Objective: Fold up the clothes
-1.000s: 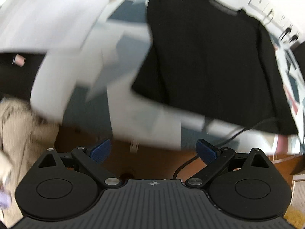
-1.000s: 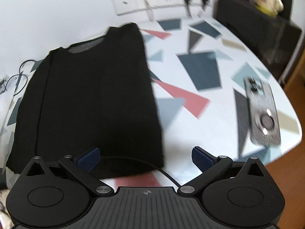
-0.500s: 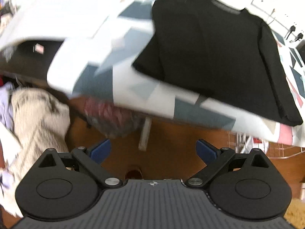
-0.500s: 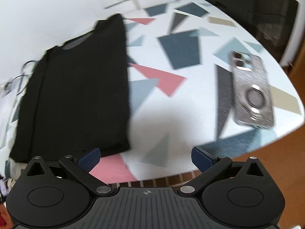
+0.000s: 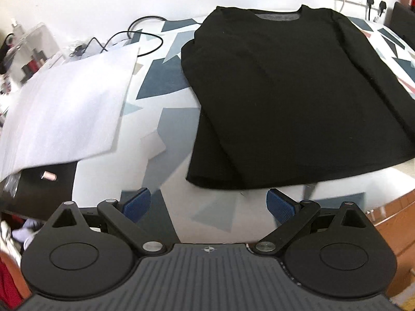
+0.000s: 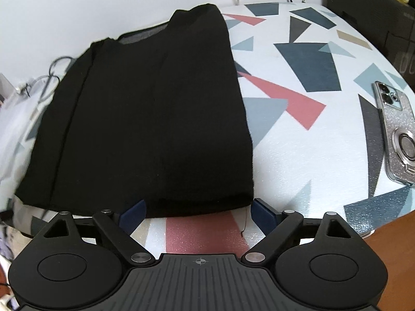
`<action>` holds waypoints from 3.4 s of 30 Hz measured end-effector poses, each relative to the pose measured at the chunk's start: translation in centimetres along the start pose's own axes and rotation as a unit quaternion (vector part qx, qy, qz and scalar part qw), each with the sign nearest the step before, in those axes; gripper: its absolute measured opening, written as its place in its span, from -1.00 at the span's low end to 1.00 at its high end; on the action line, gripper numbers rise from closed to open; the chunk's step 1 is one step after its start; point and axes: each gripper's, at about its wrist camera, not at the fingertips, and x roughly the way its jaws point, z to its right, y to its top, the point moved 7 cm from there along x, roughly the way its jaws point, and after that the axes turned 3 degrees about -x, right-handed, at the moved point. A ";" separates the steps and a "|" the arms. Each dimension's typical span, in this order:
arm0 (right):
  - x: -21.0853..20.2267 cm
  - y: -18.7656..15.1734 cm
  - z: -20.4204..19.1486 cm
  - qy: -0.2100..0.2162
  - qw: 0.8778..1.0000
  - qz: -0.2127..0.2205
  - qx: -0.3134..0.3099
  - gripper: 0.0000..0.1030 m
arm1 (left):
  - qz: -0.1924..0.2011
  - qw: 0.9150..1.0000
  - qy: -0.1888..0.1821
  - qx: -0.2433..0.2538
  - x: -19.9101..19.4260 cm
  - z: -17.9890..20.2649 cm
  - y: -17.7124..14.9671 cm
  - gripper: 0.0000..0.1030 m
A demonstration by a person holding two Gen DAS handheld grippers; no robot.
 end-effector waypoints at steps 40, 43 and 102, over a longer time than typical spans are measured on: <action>1.9 3.6 3.1 -0.024 0.995 0.047 0.084 -0.54 | -0.008 0.993 -0.116 0.016 2.7 3.5 3.9 0.41; 2.1 3.5 2.9 -0.023 0.996 0.044 0.079 -0.54 | -0.009 0.991 -0.111 0.072 3.1 6.5 3.5 0.41; -2.3 13.9 16.0 -0.172 0.938 0.221 0.203 -0.83 | -0.041 0.994 -0.029 -0.097 5.4 -2.3 5.2 0.49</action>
